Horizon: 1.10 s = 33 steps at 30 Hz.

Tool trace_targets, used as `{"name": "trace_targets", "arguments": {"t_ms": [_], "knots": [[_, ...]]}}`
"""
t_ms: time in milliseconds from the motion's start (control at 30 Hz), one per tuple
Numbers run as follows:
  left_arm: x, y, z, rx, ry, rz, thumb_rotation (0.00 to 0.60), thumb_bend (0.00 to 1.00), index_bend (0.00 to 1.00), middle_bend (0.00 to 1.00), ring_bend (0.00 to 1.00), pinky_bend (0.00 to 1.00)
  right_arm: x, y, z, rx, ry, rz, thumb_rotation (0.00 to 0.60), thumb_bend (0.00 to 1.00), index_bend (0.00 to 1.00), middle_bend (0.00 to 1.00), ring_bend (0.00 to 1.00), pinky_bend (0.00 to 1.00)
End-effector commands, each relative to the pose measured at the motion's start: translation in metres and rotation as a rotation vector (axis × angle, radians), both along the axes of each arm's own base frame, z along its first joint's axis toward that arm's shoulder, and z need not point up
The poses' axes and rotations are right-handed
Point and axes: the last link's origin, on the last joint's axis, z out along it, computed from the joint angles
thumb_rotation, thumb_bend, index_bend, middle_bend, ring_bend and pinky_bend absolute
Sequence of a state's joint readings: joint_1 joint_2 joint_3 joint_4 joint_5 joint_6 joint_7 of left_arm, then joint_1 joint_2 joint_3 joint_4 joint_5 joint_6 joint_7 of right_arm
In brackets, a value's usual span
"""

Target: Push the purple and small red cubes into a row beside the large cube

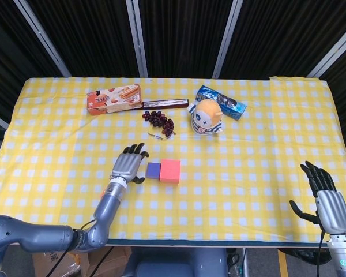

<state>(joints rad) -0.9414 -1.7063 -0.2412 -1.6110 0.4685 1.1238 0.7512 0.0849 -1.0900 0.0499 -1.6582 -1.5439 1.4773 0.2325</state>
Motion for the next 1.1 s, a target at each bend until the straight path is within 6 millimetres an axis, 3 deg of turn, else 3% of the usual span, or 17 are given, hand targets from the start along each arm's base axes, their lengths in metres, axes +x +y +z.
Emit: {"name": "trace_targets", "arguments": {"t_ms": [33, 367, 633, 1100], "knots": [[-0.008, -0.002, 0.008, -0.002, 0.021, 0.01, 0.6, 0.43, 0.26, 0.0, 0.0, 0.1, 0.001, 0.0, 0.0, -0.001, 0.0, 0.004, 0.6, 0.36, 0.0, 0.0, 0.0, 0.04], [-0.011, -0.011, 0.016, -0.049, 0.053, 0.015, 0.6, 0.47, 0.28, 0.0, 0.0, 0.1, 0.002, -0.001, -0.001, -0.008, -0.008, 0.011, 0.6, 0.36, 0.0, 0.0, 0.0, 0.04], [-0.004, -0.02, 0.009, -0.086, 0.031, 0.002, 0.6, 0.47, 0.28, 0.0, 0.0, 0.1, 0.002, -0.001, -0.001, -0.011, -0.007, 0.017, 0.6, 0.36, 0.0, 0.0, 0.0, 0.04], [-0.001, -0.017, 0.002, -0.079, 0.018, 0.009, 0.6, 0.47, 0.28, 0.0, 0.0, 0.1, 0.002, 0.0, 0.0, -0.017, -0.015, 0.019, 0.6, 0.36, 0.0, 0.0, 0.0, 0.04]]}}
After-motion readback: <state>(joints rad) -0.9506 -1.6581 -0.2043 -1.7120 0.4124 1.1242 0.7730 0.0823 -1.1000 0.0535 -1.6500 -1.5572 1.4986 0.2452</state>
